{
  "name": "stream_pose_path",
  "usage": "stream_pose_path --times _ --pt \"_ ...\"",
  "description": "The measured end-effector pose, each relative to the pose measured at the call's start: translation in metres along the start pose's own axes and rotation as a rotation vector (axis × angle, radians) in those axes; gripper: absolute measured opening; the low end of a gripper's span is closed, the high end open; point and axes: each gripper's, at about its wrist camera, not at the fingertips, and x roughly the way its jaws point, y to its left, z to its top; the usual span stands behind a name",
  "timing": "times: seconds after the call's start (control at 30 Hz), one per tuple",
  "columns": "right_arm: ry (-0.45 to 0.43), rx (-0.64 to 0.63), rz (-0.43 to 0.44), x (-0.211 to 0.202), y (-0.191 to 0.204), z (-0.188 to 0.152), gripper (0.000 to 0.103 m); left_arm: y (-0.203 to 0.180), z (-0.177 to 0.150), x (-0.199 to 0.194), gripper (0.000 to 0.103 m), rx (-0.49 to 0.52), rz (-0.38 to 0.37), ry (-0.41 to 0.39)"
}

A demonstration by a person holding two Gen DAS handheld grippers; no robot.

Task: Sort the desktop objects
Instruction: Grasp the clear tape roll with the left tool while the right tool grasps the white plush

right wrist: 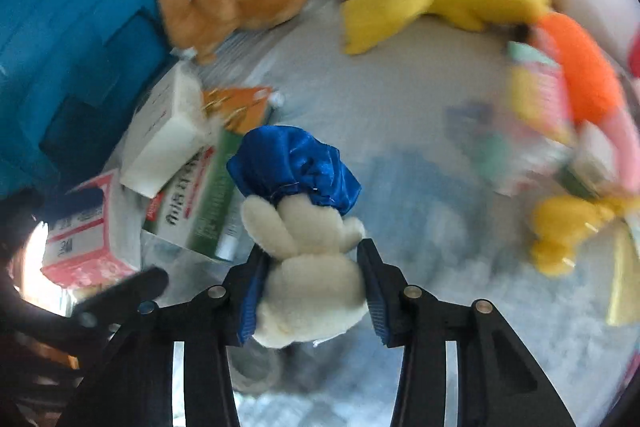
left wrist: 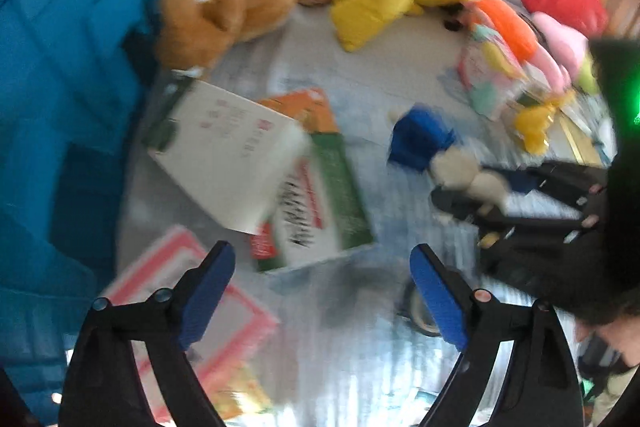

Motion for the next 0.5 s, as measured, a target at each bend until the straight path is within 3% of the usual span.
stream_pose_path --times 0.17,0.33,0.37,0.47,0.5 --pt "-0.019 0.096 -0.053 -0.029 -0.041 -0.026 0.043 -0.040 -0.018 0.023 0.091 0.075 -0.069 0.073" --pt "-0.024 0.142 -0.065 -0.042 -0.059 -0.047 0.043 -0.063 -0.033 0.046 0.089 0.112 -0.073 0.132" --pt "-0.024 0.146 -0.065 -0.043 -0.061 -0.050 0.043 -0.066 -0.035 0.048 0.086 0.121 -0.056 0.123" --pt "-0.025 0.159 -0.063 -0.049 -0.068 -0.060 0.043 -0.067 -0.033 0.043 0.056 0.118 -0.053 0.111" --pt "-0.025 0.159 -0.061 -0.048 -0.065 -0.059 0.044 -0.067 -0.032 0.040 0.056 0.112 -0.057 0.108"
